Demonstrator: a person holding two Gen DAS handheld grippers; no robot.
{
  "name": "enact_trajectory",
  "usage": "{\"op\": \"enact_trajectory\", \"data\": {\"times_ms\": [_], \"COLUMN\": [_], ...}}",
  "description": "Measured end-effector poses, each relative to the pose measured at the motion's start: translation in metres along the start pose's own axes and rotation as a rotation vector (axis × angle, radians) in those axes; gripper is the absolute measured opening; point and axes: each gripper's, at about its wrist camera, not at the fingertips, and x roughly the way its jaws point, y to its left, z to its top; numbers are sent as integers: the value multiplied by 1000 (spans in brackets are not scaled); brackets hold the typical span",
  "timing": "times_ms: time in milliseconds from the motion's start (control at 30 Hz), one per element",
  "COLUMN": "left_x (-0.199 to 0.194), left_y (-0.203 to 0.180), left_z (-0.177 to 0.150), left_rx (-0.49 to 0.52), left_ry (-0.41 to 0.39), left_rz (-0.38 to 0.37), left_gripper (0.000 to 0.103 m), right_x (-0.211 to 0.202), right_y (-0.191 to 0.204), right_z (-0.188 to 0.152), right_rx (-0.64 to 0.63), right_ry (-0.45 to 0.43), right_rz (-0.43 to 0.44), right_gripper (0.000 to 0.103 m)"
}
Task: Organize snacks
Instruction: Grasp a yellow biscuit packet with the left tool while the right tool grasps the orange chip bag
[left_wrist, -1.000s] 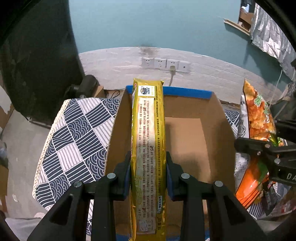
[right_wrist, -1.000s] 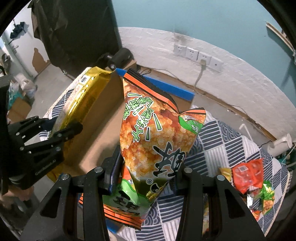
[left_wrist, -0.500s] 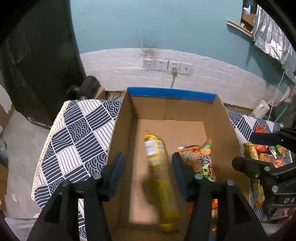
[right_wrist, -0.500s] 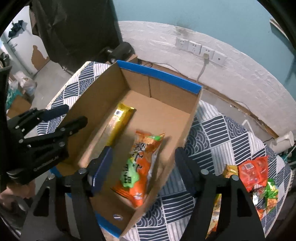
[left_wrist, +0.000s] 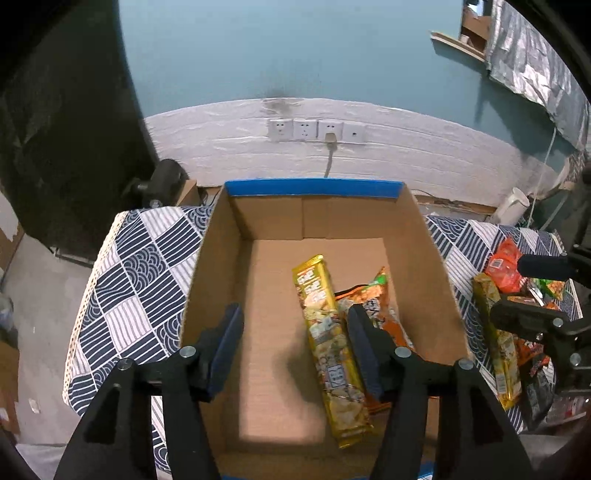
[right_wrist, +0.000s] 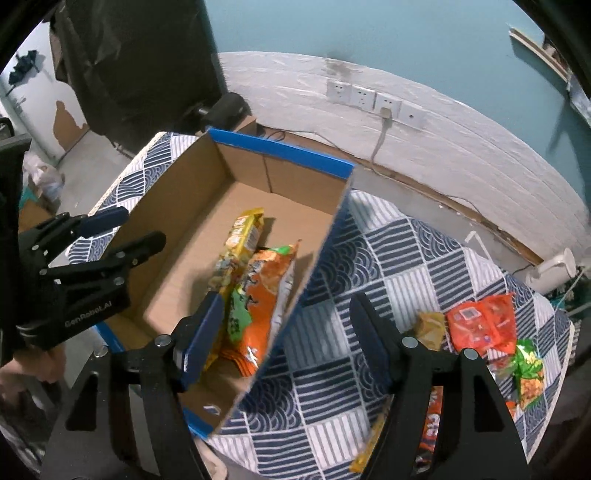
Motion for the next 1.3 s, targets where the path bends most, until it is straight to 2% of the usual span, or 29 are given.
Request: {"op": "enact_trajectory", "data": {"times_ms": [367, 500, 833, 967, 1300], "left_x": [-11, -15, -13, -11, -5], "left_y": [-39, -58, -105, -124, -180], "left_z": [1, 0, -1, -3, -11], "left_rx": [97, 140, 227, 251, 338], "left_ry": [-10, -18, -3, 14, 46], "left_rz": [-9, -8, -30, -54, -101], "left_gripper": [60, 66, 66, 66, 68], "right_x": [-27, -36, -57, -60, -42], "right_y": [-48, -66, -112, -132, -177], "right_z": [-30, -40, -71, -88, -127], "right_rx": [45, 78, 151, 177, 271], "right_ry": [-34, -42, -57, -50, 16], "right_rz": [-82, -95, -134, -159, -184], "right_gripper": [72, 72, 72, 76, 76]}}
